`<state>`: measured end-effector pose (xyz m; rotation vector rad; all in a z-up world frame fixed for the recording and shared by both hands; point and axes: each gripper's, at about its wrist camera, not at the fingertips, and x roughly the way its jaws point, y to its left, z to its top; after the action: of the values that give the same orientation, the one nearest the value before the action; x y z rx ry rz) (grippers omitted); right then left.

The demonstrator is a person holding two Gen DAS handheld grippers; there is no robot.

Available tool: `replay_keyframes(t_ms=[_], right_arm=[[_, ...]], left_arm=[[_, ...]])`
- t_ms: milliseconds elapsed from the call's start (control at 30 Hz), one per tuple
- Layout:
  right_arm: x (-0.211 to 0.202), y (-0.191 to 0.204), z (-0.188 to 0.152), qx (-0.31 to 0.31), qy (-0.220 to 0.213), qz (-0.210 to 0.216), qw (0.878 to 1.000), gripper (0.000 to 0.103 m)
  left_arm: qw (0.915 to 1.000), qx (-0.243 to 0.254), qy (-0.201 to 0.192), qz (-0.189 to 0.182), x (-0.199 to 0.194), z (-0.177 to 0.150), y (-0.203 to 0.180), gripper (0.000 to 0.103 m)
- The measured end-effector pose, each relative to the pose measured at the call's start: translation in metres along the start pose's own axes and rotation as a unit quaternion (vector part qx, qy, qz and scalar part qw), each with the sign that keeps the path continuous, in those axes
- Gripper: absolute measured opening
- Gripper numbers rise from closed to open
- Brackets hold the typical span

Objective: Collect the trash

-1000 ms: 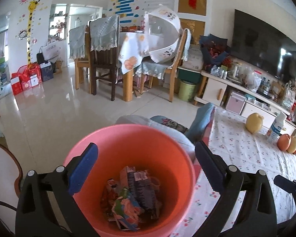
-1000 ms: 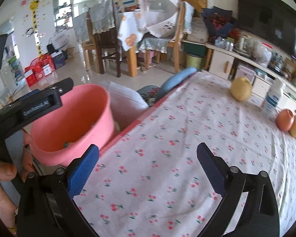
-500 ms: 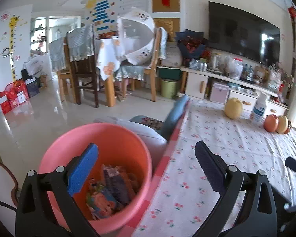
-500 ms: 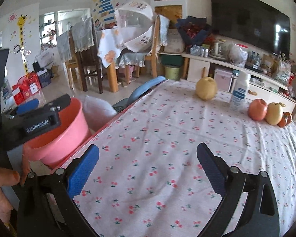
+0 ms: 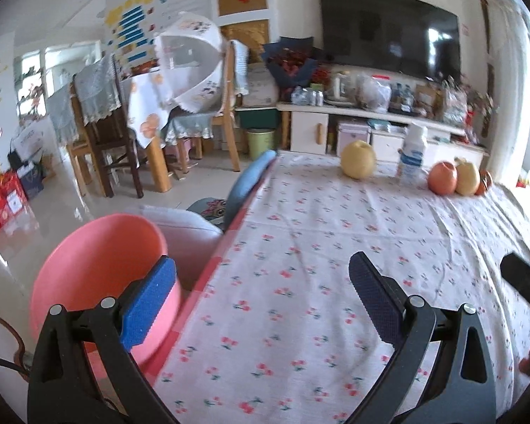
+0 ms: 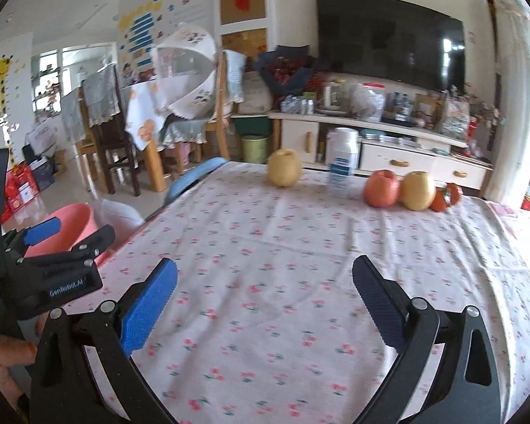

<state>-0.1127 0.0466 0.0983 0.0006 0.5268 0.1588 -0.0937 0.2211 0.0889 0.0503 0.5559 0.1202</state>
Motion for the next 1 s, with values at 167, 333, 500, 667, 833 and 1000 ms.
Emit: replay_keyframes(t_ms=[167,333,500,667,833,1000], right_arm=[[-0.012,-0.029,-0.008,0.01,-0.009,-0.026,1.0,0.098],[-0.028,-0.057,-0.014,0.018,-0.024,-0.051,0.998,0.098],[-0.037,-0.08,-0.018,0.024,-0.033,-0.073,0.996,0.098],[-0.044,-0.097,-0.019,0.031,-0.043,-0.087,0.995,0.098],[-0.051,-0.116,-0.02,0.046,-0.054,-0.099,0.993,0.098],[-0.061,-0.136,-0.019,0.055,-0.072,-0.118,0.989,0.098]], left_arm=[[0.9994,0.028,-0.011,-0.016,-0.01,-0.001,-0.032,0.099],[0.9982,0.036,-0.017,-0.044,-0.021,-0.003,-0.063,0.099],[0.9972,0.043,-0.021,-0.057,-0.029,-0.003,-0.085,0.099],[0.9971,0.041,-0.02,-0.061,-0.035,0.004,-0.098,0.099],[0.9959,0.037,-0.025,-0.079,-0.045,0.011,-0.111,0.099],[0.9935,0.048,-0.037,-0.096,-0.056,0.018,-0.133,0.099]])
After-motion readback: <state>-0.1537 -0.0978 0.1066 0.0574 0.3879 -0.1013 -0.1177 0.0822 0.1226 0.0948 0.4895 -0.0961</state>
